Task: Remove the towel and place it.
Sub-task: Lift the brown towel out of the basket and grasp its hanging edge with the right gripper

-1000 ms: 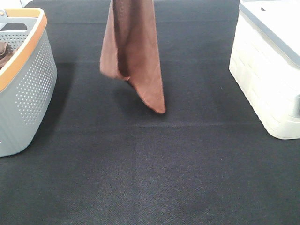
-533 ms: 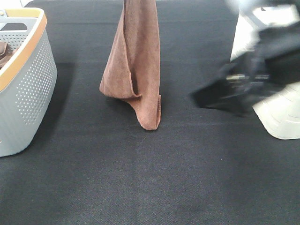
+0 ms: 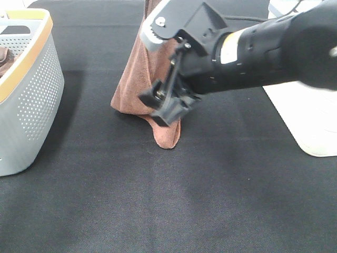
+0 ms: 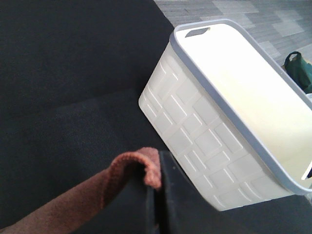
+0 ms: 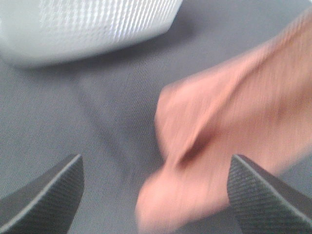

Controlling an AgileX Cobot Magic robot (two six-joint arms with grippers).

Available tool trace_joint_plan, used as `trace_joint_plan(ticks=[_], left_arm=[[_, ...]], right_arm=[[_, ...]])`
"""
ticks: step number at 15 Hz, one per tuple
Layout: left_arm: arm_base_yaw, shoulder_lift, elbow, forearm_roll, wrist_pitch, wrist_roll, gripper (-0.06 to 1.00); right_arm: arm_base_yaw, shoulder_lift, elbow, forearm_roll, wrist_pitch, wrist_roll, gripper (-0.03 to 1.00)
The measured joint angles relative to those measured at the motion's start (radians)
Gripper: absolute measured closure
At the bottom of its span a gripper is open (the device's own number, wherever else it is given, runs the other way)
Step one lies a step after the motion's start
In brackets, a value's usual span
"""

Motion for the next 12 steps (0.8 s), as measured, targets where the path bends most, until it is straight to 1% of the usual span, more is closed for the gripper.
trace_joint_plan(ticks=[3, 6, 7, 8, 9, 11, 12], left_arm=[[0.0, -0.003, 0.0, -0.042, -0.012, 0.0, 0.94], [0.0, -0.039, 0.0, -0.044, -0.011, 0.001, 0.94], [0.0, -0.051, 0.0, -0.047, 0.0, 0.001, 0.94], [0.0, -0.051, 0.0, -0.047, 0.0, 0.001, 0.94], [0.0, -0.069, 0.0, -0.046, 0.027, 0.001, 0.94], [0.0, -0.096, 0.0, -0.047, 0.055, 0.003, 0.94], [0.0, -0.111, 0.0, -0.04, 0.07, 0.003, 0.94]], right_arm=[[0.022, 0.051, -0.001, -0.001, -0.183, 0.001, 0.2], [0.06, 0.117, -0.001, -0.012, -0.303, 0.001, 0.2], [0.062, 0.142, -0.001, -0.013, -0.323, 0.001, 0.2], [0.062, 0.142, -0.001, -0.013, -0.323, 0.001, 0.2], [0.062, 0.177, -0.001, -0.003, -0.337, 0.001, 0.2], [0.062, 0.205, -0.001, 0.035, -0.357, -0.004, 0.2], [0.062, 0.211, -0.001, 0.077, -0.363, -0.022, 0.2]])
